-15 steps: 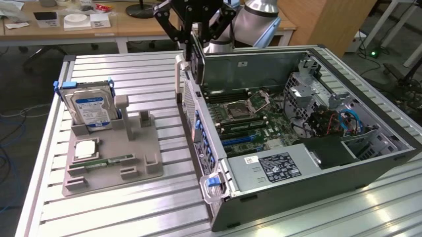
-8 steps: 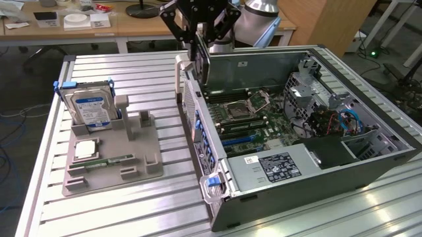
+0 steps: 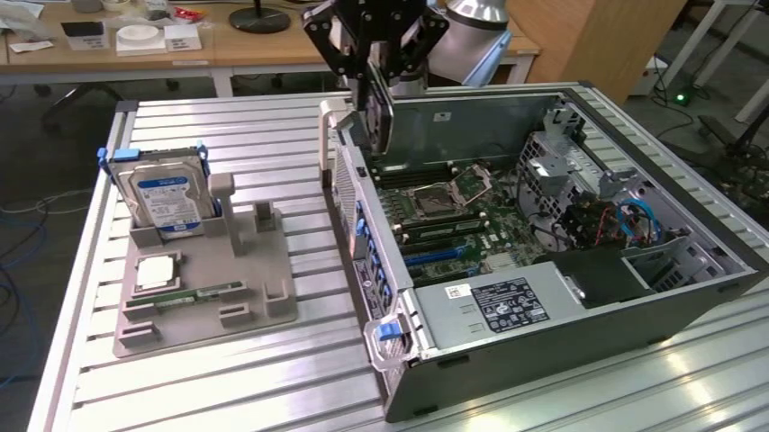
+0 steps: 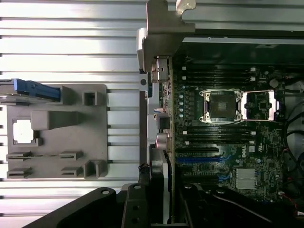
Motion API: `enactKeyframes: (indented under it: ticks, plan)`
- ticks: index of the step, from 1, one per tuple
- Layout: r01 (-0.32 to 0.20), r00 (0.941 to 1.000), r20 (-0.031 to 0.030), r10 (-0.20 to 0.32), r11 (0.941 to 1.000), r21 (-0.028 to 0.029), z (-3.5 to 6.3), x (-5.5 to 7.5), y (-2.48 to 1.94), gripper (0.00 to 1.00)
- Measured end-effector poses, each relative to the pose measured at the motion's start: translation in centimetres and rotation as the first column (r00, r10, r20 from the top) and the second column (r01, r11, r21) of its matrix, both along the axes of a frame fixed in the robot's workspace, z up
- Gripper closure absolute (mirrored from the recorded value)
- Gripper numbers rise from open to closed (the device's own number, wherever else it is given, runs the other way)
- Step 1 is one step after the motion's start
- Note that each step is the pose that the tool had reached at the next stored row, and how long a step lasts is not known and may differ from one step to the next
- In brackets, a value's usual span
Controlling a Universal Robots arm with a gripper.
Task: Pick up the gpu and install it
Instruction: 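Pick up the gpu and move the gpu toward the slot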
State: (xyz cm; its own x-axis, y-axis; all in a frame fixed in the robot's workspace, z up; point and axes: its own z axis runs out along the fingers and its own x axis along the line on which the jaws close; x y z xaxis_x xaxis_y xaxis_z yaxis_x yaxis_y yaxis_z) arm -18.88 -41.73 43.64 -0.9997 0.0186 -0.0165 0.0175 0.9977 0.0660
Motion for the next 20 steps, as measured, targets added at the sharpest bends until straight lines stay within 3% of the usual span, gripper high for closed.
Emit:
enactKeyframes:
  ticks: [20]
  plan:
    - [0.0,1.0,0.0001,0.0,1.0,0.0,-0.06,2.3,0.0,0.72]
